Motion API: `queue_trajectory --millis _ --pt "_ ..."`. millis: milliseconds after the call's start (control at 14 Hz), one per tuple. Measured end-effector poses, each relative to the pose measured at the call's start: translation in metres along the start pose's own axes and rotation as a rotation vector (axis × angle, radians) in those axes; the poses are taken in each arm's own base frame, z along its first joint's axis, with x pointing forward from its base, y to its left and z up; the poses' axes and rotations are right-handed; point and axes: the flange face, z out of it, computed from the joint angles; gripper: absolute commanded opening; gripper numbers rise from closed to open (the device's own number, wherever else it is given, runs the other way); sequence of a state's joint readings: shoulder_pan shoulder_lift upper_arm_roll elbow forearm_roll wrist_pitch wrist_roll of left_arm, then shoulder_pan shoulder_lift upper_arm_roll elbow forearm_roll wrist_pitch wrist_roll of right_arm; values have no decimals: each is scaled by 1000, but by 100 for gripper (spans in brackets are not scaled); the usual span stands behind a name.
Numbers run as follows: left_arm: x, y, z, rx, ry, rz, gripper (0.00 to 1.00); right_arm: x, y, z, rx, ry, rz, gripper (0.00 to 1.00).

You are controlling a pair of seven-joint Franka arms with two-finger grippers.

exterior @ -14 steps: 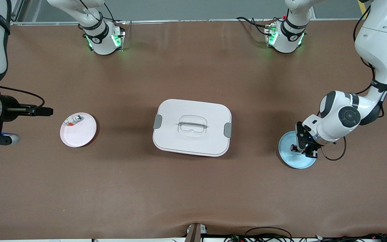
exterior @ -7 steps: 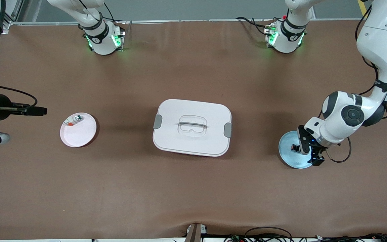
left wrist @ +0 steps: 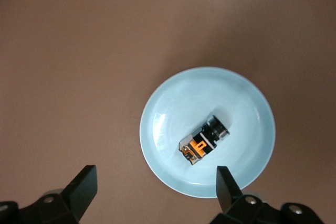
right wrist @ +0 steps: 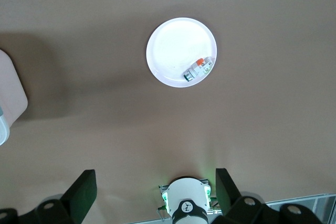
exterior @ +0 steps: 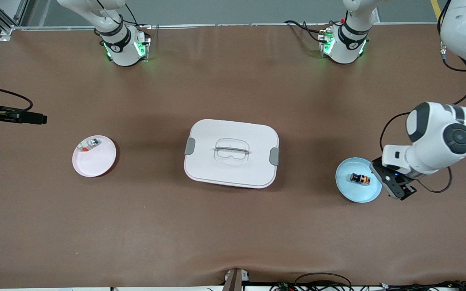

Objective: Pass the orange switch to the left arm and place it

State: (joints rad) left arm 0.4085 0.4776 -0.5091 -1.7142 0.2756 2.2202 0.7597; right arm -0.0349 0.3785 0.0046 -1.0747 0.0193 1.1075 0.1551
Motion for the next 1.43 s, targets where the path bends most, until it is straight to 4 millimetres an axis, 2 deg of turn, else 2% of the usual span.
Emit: queue_trajectory --millis 215,430,573,788,1075,1433 --pt "15 -8 -69 -5 -19 -271 100 -2 3 -4 5 18 38 100" --pt "9 -19 -117 -62 2 -459 100 -12 1 -7 19 90 51 100" --pt "3 -22 -142 -74 6 -594 100 -28 2 -2 25 132 49 100" --pt "0 -10 -177 -58 -18 -780 100 -48 3 3 23 135 49 100" --pt "-5 7 -213 -28 -45 -912 100 -48 2 9 23 132 49 100" --pt "-13 30 -255 12 -75 -998 100 -54 4 -1 30 170 52 100"
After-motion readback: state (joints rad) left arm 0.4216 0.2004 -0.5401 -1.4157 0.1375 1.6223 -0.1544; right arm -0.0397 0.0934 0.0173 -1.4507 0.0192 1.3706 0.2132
